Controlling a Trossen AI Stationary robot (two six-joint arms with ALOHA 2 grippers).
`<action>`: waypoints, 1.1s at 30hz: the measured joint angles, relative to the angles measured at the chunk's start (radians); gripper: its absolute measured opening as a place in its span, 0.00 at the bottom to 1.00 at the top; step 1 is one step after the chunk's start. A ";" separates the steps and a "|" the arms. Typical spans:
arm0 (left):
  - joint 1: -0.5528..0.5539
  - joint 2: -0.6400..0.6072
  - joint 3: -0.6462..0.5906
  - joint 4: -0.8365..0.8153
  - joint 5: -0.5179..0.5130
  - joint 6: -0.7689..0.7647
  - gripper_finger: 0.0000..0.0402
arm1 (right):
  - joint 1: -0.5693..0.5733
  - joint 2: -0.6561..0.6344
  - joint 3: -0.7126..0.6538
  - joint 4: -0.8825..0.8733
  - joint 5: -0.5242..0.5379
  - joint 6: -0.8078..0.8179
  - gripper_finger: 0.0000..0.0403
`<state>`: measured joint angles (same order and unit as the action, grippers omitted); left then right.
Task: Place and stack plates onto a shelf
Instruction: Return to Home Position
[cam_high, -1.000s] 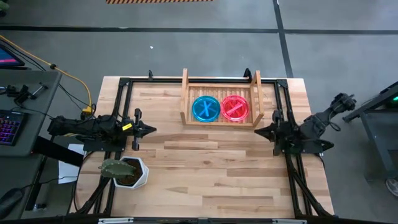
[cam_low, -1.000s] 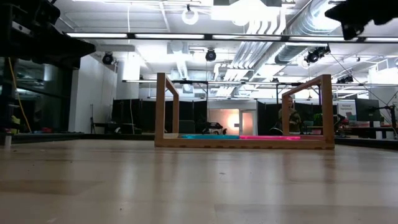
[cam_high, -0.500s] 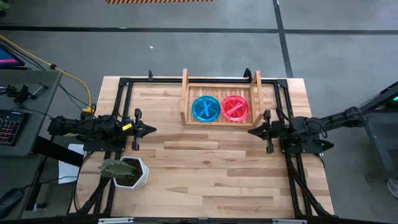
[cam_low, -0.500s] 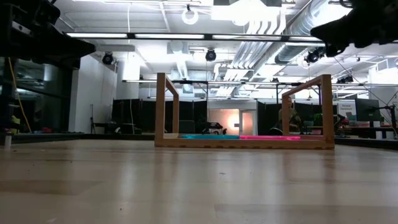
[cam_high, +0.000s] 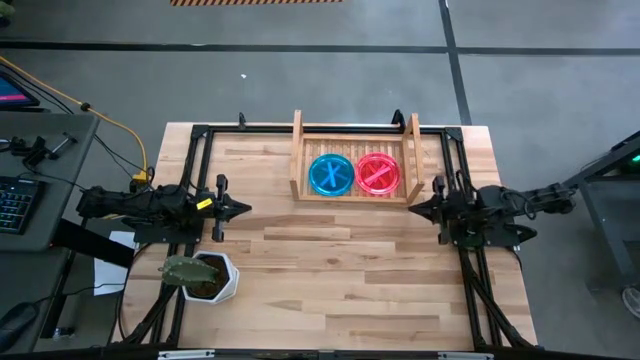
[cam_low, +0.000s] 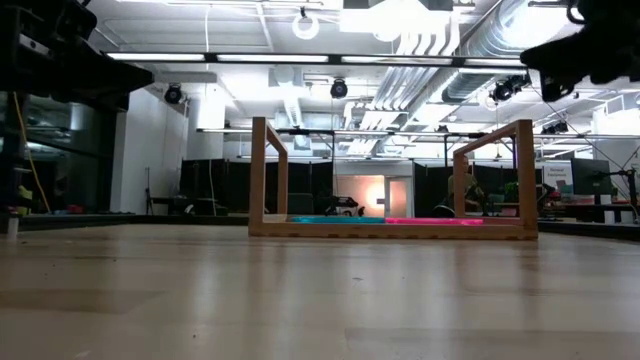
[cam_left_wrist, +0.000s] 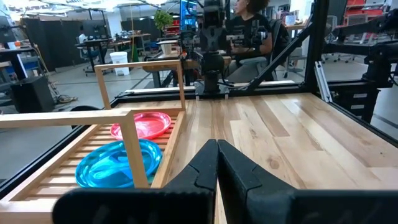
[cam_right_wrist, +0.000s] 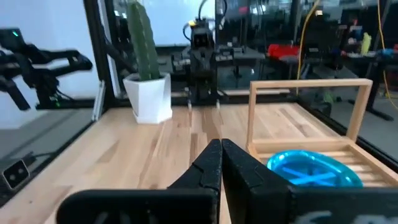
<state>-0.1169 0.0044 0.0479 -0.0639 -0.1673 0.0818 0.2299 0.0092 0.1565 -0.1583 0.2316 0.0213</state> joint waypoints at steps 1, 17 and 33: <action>0.000 0.000 0.000 0.000 0.000 0.000 0.00 | 0.004 -0.009 -0.031 0.035 -0.001 -0.002 0.00; 0.000 0.006 0.000 0.001 0.000 0.000 0.00 | -0.043 -0.008 -0.138 0.195 0.001 -0.152 0.00; 0.000 0.006 0.000 0.001 0.000 0.000 0.00 | -0.232 -0.005 -0.138 0.152 -0.236 -0.131 0.00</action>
<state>-0.1169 0.0101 0.0479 -0.0631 -0.1673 0.0818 -0.0025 0.0044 0.0185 -0.0063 -0.0044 -0.1094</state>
